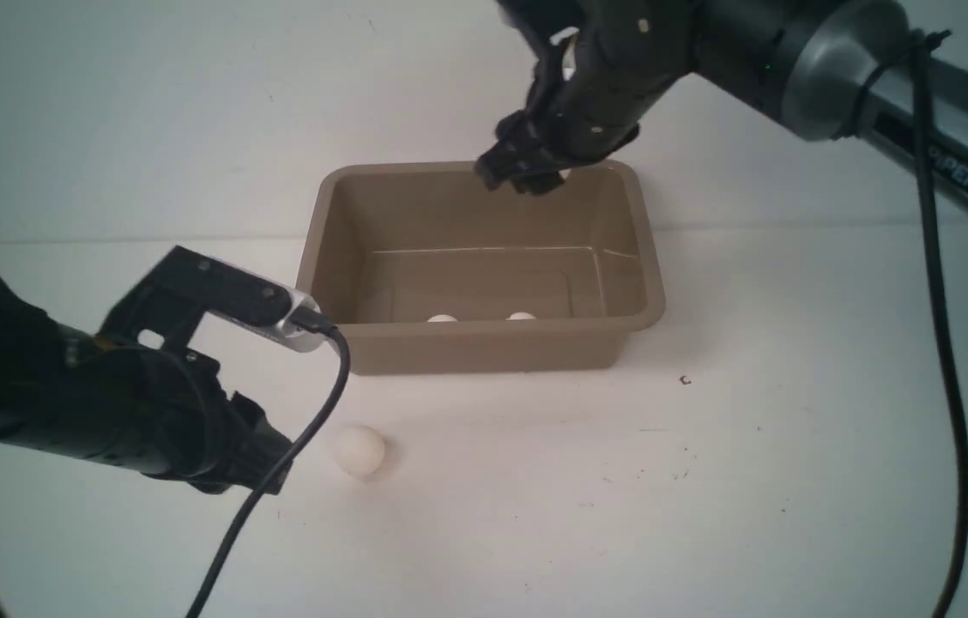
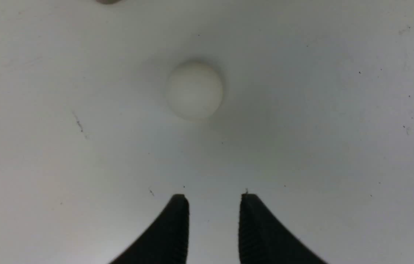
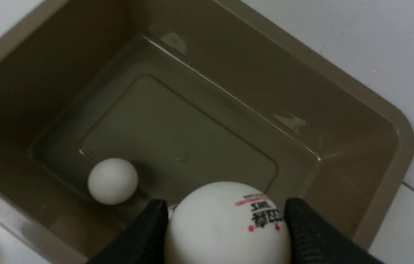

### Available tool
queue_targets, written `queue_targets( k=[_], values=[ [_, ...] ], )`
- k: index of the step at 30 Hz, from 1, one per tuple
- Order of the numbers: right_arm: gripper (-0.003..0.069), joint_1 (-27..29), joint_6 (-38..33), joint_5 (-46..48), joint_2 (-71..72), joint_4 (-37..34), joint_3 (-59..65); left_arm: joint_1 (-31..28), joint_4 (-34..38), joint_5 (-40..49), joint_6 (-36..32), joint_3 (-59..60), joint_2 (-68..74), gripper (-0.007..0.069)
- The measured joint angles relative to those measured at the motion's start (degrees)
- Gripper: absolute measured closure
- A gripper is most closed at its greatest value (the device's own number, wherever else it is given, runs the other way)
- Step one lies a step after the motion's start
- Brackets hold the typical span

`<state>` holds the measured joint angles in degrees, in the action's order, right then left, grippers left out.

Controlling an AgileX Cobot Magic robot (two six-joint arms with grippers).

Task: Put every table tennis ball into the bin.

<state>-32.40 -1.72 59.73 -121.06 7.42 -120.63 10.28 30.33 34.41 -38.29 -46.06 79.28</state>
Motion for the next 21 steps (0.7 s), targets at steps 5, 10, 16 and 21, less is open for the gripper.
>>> queue_targets(
  k=[5,10,16,21],
  values=[
    [0.0282,3.2,0.2,-0.9,-1.4,-3.9,0.0,0.0,10.4,-3.3,-10.9,0.0,5.3,0.0230],
    [0.0212,3.3,0.2,-3.1,-3.4,-6.1,0.0,0.1,20.1,-6.8,-21.8,0.0,8.5,0.0100],
    [0.0193,3.3,0.2,-6.1,-5.2,-6.2,0.0,0.1,27.9,-11.1,-30.0,-0.3,11.2,0.0071],
    [0.0190,3.3,0.2,-6.5,-5.8,-6.3,0.0,0.1,29.7,-11.4,-32.0,-0.4,13.3,0.0069]
  ],
)
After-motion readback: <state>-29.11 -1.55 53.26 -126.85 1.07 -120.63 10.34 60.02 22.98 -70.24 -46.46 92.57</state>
